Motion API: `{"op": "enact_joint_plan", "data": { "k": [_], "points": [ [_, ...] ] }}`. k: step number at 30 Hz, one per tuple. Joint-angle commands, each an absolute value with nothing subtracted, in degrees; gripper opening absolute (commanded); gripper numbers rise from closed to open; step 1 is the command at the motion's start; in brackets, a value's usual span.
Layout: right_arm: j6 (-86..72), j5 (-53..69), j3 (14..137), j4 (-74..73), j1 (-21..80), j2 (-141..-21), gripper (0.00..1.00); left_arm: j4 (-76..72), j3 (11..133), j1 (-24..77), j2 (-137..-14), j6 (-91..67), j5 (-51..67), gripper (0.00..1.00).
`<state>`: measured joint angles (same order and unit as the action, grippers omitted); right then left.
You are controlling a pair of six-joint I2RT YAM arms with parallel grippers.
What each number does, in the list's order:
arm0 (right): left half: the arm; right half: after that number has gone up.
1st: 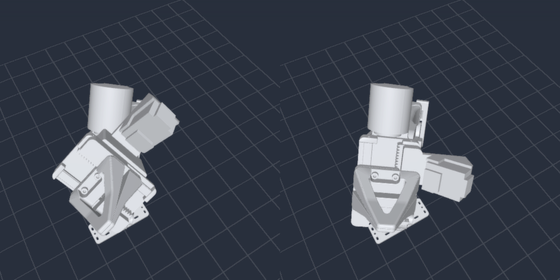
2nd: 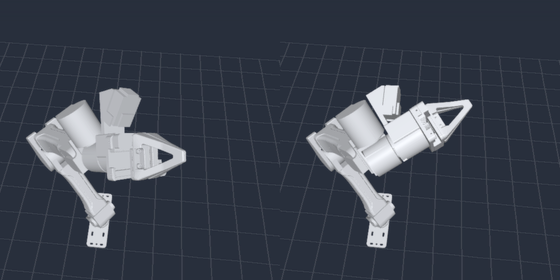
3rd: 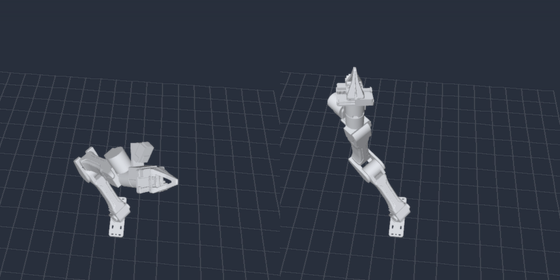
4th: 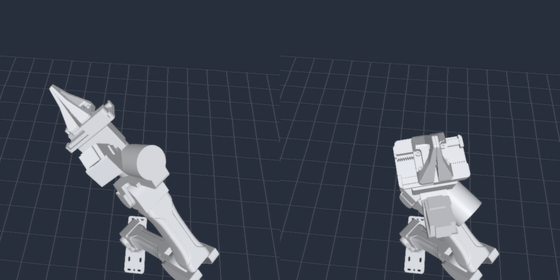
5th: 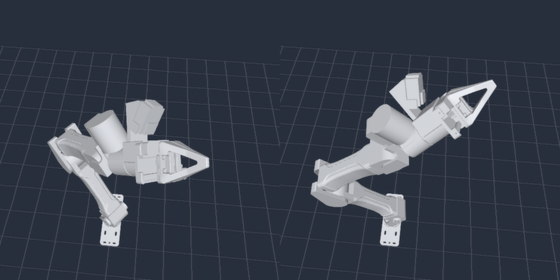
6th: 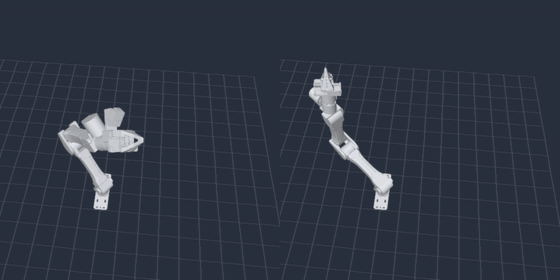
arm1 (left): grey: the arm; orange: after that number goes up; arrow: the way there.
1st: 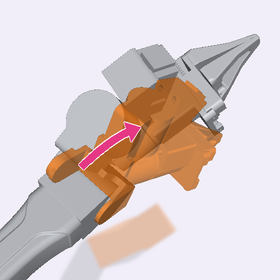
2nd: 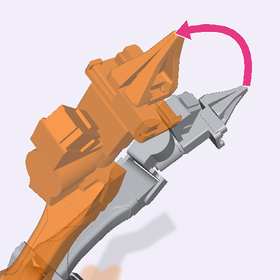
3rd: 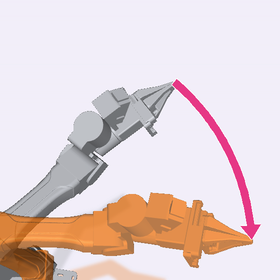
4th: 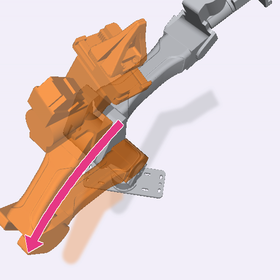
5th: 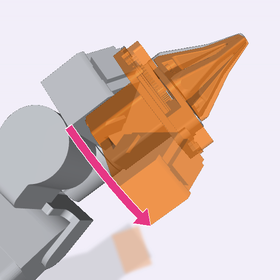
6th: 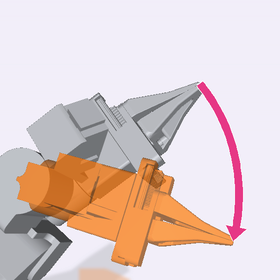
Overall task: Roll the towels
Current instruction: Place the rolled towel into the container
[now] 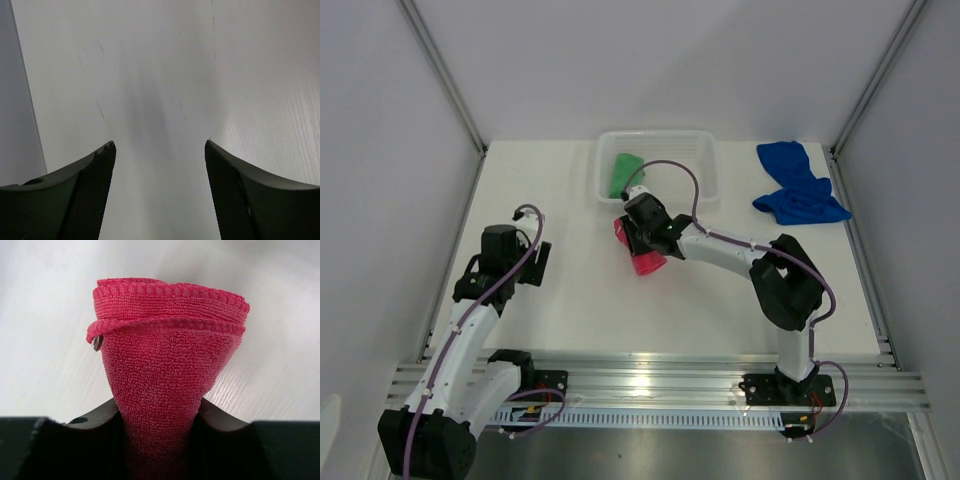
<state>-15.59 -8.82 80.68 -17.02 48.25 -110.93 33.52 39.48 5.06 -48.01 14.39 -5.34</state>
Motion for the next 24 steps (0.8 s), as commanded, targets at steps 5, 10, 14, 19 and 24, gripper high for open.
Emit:
{"op": "enact_joint_plan", "data": {
  "k": [5, 10, 14, 19, 24],
  "points": [
    [-14.42, -11.69, 88.15, -15.38, 45.45, -105.65, 0.15, 31.2, 41.04, 4.39, -48.86, 12.83, -4.92, 0.75],
    [-13.1, -12.3, 97.88, -15.38, 41.58, -106.17, 0.15, 30.85, 42.45, 4.39, -50.09, 12.66, -4.83, 0.75],
    [-11.96, -14.49, 108.06, -16.26, 37.45, -113.61, 0.15, 30.23, 44.03, 4.39, -51.94, 12.48, -5.36, 0.75],
    [-9.58, -20.82, 126.88, -22.75, 33.84, -128.47, 0.16, 29.71, 46.58, 3.87, -56.33, 11.69, -4.92, 0.74],
    [-13.61, -23.47, 143.5, -26.45, 31.91, -142.89, 0.16, 28.74, 46.85, 3.69, -58.36, 11.34, -5.01, 0.74]
  ]
}}
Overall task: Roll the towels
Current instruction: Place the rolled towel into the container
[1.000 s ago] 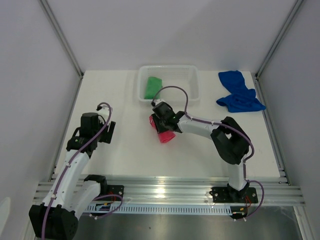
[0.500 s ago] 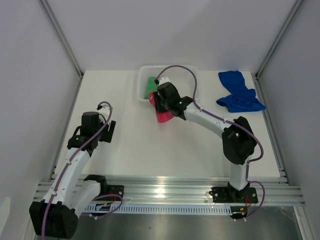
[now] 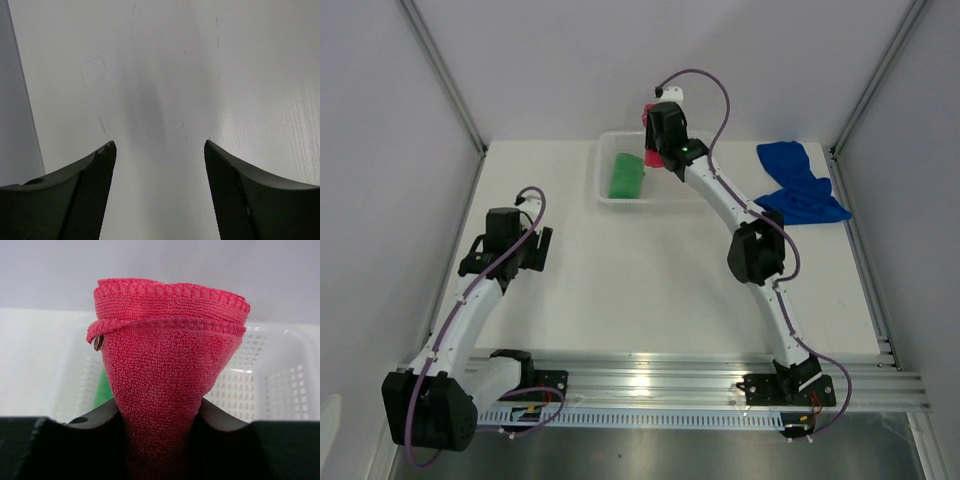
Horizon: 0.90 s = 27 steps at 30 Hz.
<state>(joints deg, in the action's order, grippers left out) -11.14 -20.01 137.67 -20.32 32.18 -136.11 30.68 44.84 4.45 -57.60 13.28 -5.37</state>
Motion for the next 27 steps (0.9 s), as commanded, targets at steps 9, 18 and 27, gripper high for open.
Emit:
{"op": "enact_joint_plan", "data": {
  "k": [9, 18, 27],
  "points": [
    [-21.7, -24.43, 140.19, -25.14, 32.08, -148.27, 0.14, 27.86, 45.44, 3.69, -60.47, 11.34, -4.4, 0.73],
    [-27.85, -24.7, 139.49, -26.01, 32.26, -151.17, 0.19, 27.69, 45.44, 3.69, -60.29, 11.34, -4.48, 0.73],
    [-30.32, -22.15, 140.01, -24.35, 32.87, -153.46, 0.45, 27.6, 45.35, 3.6, -60.12, 11.51, -5.18, 0.73]
  ]
}}
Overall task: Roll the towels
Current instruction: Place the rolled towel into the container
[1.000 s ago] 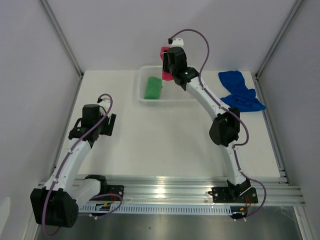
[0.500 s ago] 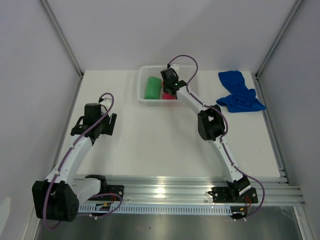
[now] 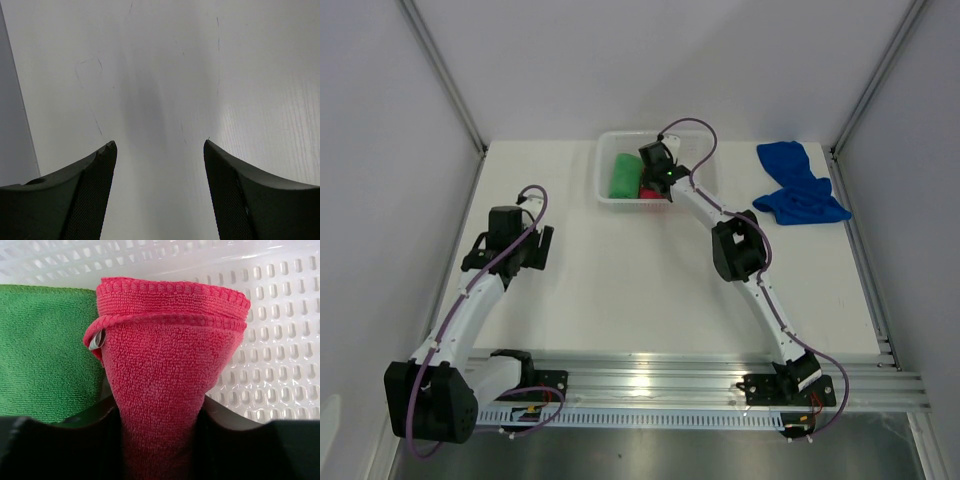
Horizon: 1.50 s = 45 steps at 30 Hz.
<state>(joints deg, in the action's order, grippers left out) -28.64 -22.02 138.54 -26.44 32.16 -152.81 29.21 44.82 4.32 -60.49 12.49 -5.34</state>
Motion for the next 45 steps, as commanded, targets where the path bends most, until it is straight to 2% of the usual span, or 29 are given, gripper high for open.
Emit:
{"op": "enact_joint_plan", "data": {
  "k": [1, 11, 15, 20, 30, 40, 45],
  "points": [
    [-29.97, -22.5, 139.92, -24.17, 32.96, -153.28, 0.48, 27.68, 45.26, 3.6, -60.12, 11.6, -5.27, 0.73],
    [-25.84, -21.53, 137.9, -20.74, 32.78, -148.8, 0.68, 27.33, 45.09, 3.6, -60.21, 11.51, -5.19, 0.73],
    [-24.53, -21.8, 137.46, -20.83, 32.26, -148.1, 0.72, 27.6, 45.17, 3.6, -59.94, 11.34, -4.83, 0.73],
    [-23.03, -19.86, 137.46, -21.53, 32.26, -147.39, 0.76, 27.69, 45.26, 3.6, -59.94, 11.51, -4.83, 0.72],
    [-20.92, -18.81, 132.63, -21.01, 31.73, -143.35, 0.77, 27.68, 45.35, 3.6, -60.21, 11.51, -4.48, 0.73],
    [-21.18, -16.43, 133.06, -20.91, 31.2, -142.3, 0.79, 27.6, 45.18, 3.6, -60.03, 11.6, -4.57, 0.73],
    [-21.27, -15.91, 133.07, -24.25, 31.2, -142.9, 0.86, 27.51, 45.18, 3.6, -60.21, 11.6, -4.4, 0.73]
  ]
}}
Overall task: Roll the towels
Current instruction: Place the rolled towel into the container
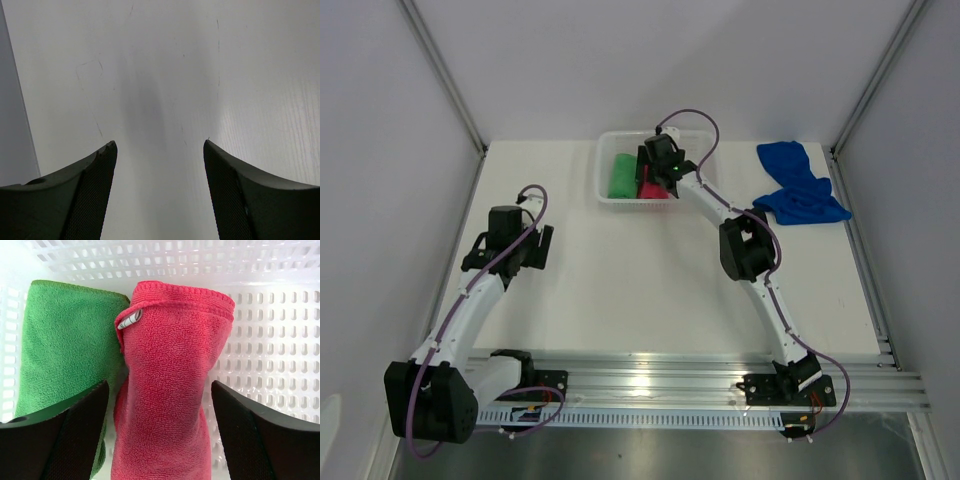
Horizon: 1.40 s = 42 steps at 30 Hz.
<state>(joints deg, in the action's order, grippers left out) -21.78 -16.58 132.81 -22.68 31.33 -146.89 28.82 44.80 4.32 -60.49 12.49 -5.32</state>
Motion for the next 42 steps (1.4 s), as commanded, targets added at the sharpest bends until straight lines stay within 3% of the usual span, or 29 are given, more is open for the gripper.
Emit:
{"op": "enact_joint_plan", "data": {
  "k": [1, 15, 21, 25, 30, 33, 37, 42],
  "points": [
    [-21.36, -15.73, 132.89, -24.52, 31.2, -143.26, 0.86, 27.42, 45.26, 3.6, -60.29, 11.6, -4.39, 0.73],
    [-19.69, -13.98, 132.72, -27.51, 31.99, -145.37, 0.8, 27.68, 45.26, 3.52, -60.03, 11.78, -4.13, 0.73],
    [-19.6, -13.27, 133.33, -29.0, 31.55, -147.3, 0.69, 27.51, 45.09, 3.17, -60.03, 11.69, -3.87, 0.73],
    [-19.77, -13.27, 133.24, -28.74, 31.55, -147.39, 0.56, 27.6, 45.17, 3.08, -59.94, 11.78, -3.69, 0.73],
    [-18.9, -13.53, 133.33, -28.04, 31.73, -146.95, 0.55, 27.42, 45.17, 2.99, -59.85, 11.78, -3.69, 0.73],
    [-18.19, -13.89, 133.16, -27.77, 31.73, -146.52, 0.58, 27.51, 45.09, 2.99, -59.94, 11.78, -3.69, 0.73],
    [-18.54, -13.89, 132.98, -27.69, 31.38, -145.38, 0.82, 27.51, 45.09, 2.99, -59.94, 11.78, -3.6, 0.73],
    [-18.02, -13.1, 132.19, -25.84, 31.11, -144.05, 0.84, 27.51, 45.0, 2.9, -59.77, 11.87, -3.43, 0.73]
  ]
}}
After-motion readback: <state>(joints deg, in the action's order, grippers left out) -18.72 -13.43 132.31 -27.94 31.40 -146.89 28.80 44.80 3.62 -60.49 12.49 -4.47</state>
